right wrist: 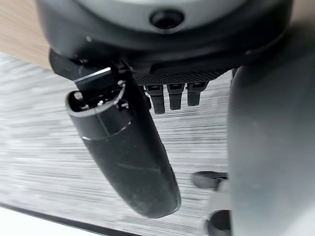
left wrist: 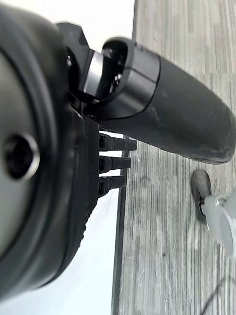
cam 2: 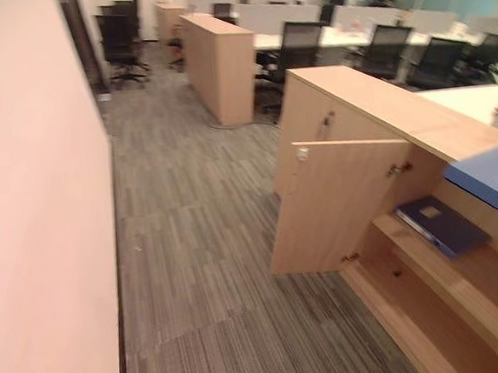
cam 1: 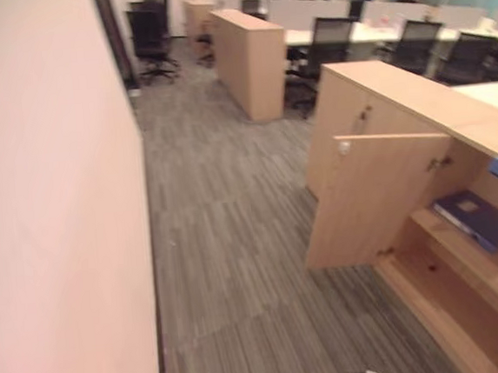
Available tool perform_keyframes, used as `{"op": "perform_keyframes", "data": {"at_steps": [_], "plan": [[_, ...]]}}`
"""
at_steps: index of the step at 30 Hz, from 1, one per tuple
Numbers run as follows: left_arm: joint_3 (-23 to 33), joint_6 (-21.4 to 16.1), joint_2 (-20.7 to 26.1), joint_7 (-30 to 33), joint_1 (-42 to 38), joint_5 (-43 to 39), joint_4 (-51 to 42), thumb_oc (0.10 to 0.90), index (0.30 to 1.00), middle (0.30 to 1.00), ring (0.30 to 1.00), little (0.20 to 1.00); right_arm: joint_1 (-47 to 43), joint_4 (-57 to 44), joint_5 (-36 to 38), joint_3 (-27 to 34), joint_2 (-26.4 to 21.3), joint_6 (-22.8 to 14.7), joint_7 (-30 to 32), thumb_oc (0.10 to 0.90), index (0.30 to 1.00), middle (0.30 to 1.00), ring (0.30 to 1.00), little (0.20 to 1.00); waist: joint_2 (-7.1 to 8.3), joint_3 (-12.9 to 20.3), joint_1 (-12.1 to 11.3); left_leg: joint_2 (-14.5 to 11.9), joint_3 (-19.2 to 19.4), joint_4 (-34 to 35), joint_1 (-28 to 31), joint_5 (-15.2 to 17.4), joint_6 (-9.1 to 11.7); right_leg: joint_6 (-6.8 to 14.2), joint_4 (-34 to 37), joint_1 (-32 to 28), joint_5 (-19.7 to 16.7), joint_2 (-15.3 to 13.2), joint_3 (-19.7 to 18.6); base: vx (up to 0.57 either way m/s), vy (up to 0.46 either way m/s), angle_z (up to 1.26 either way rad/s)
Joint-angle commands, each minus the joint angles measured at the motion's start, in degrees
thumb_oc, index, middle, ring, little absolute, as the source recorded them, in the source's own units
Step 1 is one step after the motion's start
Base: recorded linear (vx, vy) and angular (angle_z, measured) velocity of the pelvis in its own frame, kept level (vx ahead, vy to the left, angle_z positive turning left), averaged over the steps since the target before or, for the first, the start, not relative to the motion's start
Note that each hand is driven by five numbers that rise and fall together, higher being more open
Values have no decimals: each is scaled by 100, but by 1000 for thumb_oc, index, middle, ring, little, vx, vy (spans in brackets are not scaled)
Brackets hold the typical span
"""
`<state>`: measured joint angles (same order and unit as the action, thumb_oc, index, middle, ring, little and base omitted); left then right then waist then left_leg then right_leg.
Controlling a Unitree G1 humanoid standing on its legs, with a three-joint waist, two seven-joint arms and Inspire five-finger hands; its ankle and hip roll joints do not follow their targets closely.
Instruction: Put the empty folder in the office cabinet
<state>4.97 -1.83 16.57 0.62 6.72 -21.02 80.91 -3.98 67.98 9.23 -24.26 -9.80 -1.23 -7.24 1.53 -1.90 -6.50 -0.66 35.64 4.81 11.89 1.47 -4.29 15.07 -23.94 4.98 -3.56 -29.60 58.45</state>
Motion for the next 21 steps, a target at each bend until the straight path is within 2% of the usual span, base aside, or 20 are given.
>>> {"op": "perform_keyframes", "data": {"at_steps": [1,2,4,5,7,9,10,11,12,13,14,15,16,17,18,19,20,21], "plan": [[327,-190,238,34,-441,271,277,800,900,900,900,900,-167,216,23,-36,355,-15,-85,800,900,900,900,900,421,-318,-251,173,-196,19,-201,21,464,-7,1954,-289,-1992,610,0,78,-160,-60],[342,-200,242,42,-417,284,272,800,900,900,900,900,-145,223,42,-33,351,-9,-84,800,900,900,900,900,425,-308,-238,163,-190,19,-210,22,466,-7,2063,-236,-2049,587,-56,172,-182,-44],[339,-227,227,40,-446,354,286,800,900,900,900,900,-45,281,73,61,304,5,-76,800,900,900,900,900,458,-201,-172,169,-205,19,-208,153,450,-7,2350,-406,-1846,610,-130,379,-209,-9],[69,-215,26,-6,-569,474,280,800,900,900,900,900,216,552,238,453,146,41,3,800,900,900,900,900,317,32,123,-63,-240,19,-147,259,528,-134,2109,-470,-1342,653,-47,530,-252,-2],[-61,-229,-44,6,-656,465,234,800,900,900,900,900,259,638,371,644,102,13,47,800,900,900,900,900,293,69,287,-208,-183,2,-59,264,596,-202,1940,-454,-1179,660,-36,382,-226,37],[-175,-298,-62,57,-766,420,174,800,900,900,900,900,300,722,449,719,110,-32,58,800,900,900,900,900,305,117,406,-565,15,-241,72,170,825,-398,1805,-482,-853,780,-14,278,-330,-9],[-289,-329,-50,74,-837,393,45,800,900,900,900,900,349,775,474,710,86,-64,76,800,900,900,900,900,313,149,432,-1060,298,-965,72,-229,1154,-637,1829,-653,-506,1100,34,341,-494,-87],[-348,-369,-38,90,-866,380,-54,800,900,900,900,900,355,788,476,665,79,-82,82,800,900,900,900,900,350,155,422,-1304,423,-1508,30,-511,1300,-759,1904,-791,-322,1293,26,426,-505,-99],[-277,120,1178,-237,-1783,282,86,800,900,900,900,900,310,767,333,471,-254,59,-237,800,900,900,900,900,195,310,634,-1608,667,-2125,82,-907,1525,-875,2071,-887,-145,1554,-204,275,-443,-165],[-516,-274,689,7,-1304,329,-355,800,900,900,900,900,281,707,394,534,-169,-14,-32,800,900,900,900,900,308,106,314,-1957,505,-2954,-201,-1196,1687,-1122,2240,-1057,164,1870,-244,207,-417,-199],[-590,-414,313,51,-1122,475,-525,800,900,900,900,900,361,668,309,472,-173,-40,5,800,900,900,900,900,430,-24,173,-2134,413,-3321,-450,-1300,1700,-1196,2359,-1156,253,1980,-315,1,-333,-258],[-663,-587,272,61,-722,412,-875,800,900,900,900,900,308,617,423,578,-249,-80,96,800,900,900,900,900,517,-159,-10,-2189,245,-3343,-698,-1163,1607,-1186,2462,-1232,254,1992,-330,-5,-152,-195],[-676,-576,273,68,-686,409,-913,800,900,900,900,900,326,616,424,582,-249,-80,97,800,900,900,900,900,514,-144,-13,-2195,245,-3363,-710,-1141,1588,-1193,2478,-1232,246,1998,-322,-50,-38,-165],[-685,-535,194,125,-386,341,-1351,800,900,900,900,900,261,599,480,697,-346,-113,104,800,900,900,900,900,561,-240,-141,-2238,131,-3188,-939,-1020,1497,-1160,2534,-1224,223,1992,-406,-54,103,-91],[-1067,-569,199,-16,156,366,-2787,800,900,900,900,900,154,550,496,783,-500,-167,142,800,900,900,900,900,539,-373,-323,-2208,-40,-2565,-1333,-948,1451,-1030,2628,-1160,158,1960,-664,-50,310,-50],[-1330,-524,323,-184,355,516,-3485,800,900,900,900,900,24,532,401,770,-630,-186,157,800,900,900,900,900,378,-419,-441,-2045,-464,-1639,-1613,-1043,1458,-1003,2618,-1126,190,1942,-939,-35,309,-82],[-1333,-496,326,-182,381,517,-3528,800,900,900,900,900,30,535,398,775,-636,-186,154,800,900,900,900,900,386,-407,-448,-2004,-440,-1544,-1579,-1093,1449,-1000,2606,-1111,187,1920,-945,48,344,-95],[-1432,-470,355,-275,496,550,-3827,800,900,900,900,900,-45,559,369,779,-675,-197,164,800,900,900,900,900,297,-408,-552,-1860,-769,-941,-1681,-1248,1471,-975,2591,-1128,233,1920,-1090,110,249,-124]]}}
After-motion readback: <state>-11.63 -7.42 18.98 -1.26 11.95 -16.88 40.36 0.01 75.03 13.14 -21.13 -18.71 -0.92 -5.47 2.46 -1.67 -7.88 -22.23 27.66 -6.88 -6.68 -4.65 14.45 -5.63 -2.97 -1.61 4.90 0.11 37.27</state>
